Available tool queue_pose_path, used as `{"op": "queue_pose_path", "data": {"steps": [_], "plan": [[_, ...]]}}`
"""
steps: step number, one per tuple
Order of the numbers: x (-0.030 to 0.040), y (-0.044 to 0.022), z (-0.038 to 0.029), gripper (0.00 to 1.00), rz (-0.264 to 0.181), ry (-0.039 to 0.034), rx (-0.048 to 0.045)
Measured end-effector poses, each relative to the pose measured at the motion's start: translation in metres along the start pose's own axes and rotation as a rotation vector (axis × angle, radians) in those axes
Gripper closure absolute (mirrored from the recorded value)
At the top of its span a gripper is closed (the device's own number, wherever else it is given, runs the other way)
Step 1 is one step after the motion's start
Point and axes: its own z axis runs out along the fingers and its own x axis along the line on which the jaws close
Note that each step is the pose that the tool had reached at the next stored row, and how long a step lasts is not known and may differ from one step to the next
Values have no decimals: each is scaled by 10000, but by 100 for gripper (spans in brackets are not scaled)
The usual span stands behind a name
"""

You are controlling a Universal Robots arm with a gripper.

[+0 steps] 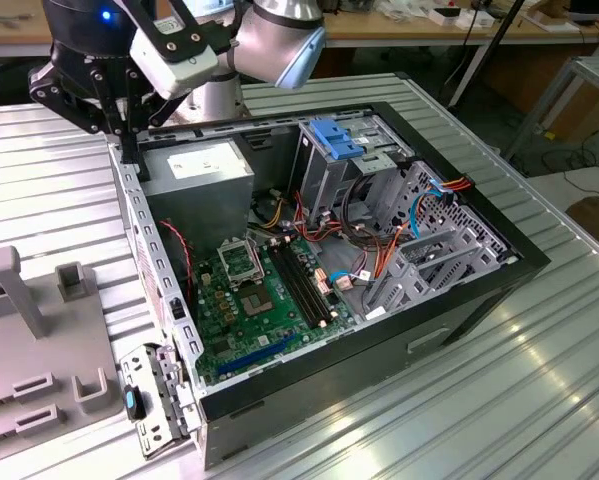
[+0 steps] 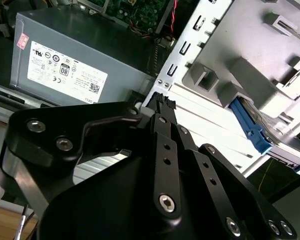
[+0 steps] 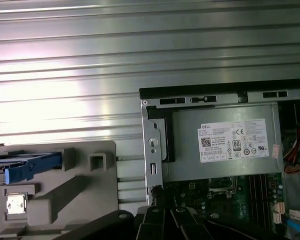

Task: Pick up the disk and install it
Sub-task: 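Reach for the disk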

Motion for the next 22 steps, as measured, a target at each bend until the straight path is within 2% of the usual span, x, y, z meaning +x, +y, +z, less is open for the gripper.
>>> {"op": "queue_pose_path", "data": {"steps": [3,9,22], "plan": [[81,-6,-2,89,-1,-1,0],[194,-15,-5,89,0,-1,-1],[414,-31,-11,89,0,0,0]]}}
